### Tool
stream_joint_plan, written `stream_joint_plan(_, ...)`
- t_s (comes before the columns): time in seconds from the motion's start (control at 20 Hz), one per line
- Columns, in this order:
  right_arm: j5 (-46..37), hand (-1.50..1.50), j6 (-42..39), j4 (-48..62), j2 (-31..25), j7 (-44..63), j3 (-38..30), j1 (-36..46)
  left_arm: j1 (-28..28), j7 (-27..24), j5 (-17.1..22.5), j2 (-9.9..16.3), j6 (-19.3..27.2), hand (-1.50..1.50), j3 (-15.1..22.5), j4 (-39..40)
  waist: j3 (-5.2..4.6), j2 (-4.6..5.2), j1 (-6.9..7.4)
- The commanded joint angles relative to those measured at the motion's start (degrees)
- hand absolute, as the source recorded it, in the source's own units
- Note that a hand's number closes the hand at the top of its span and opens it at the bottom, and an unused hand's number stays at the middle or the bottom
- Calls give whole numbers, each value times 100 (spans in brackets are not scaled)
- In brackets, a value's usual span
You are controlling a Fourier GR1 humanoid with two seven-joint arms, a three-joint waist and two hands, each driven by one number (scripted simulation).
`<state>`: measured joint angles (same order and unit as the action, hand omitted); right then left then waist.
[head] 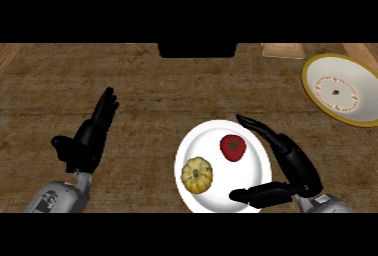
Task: Pick the tomato from the plate and place it in the bowl
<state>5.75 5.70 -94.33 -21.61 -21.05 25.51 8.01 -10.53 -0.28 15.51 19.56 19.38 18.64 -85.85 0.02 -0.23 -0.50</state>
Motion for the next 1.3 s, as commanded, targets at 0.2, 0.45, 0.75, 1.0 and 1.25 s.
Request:
stream_joint_plan(0.2, -536, -150, 21, -1476, -835, 2155, -414, 181, 29, 103, -86, -124, -109, 0, -136, -9, -8, 9, 4)
stream_joint_plan(0.45, -255, -150, -543, -1472, -830, 3672, -373, 897, -195, 495, -140, -98, -154, 0, -205, -190, -7, 14, 68)
stream_joint_plan(0.75, -222, -150, -1284, -857, -945, 4572, -350, 1513, -65, 0, -313, -257, -323, 0, -231, 197, -7, 31, 91)
stream_joint_plan(1.0, -638, -150, -1676, -509, -891, 4462, -103, 1197, -18, -138, -388, -335, -486, 0, -343, 404, -4, 34, 55)
stream_joint_plan(1.25, -1087, -150, -1860, -244, -234, 4063, -115, 903, 148, 426, -653, -453, -442, 0, -374, -295, -1, 22, 66)
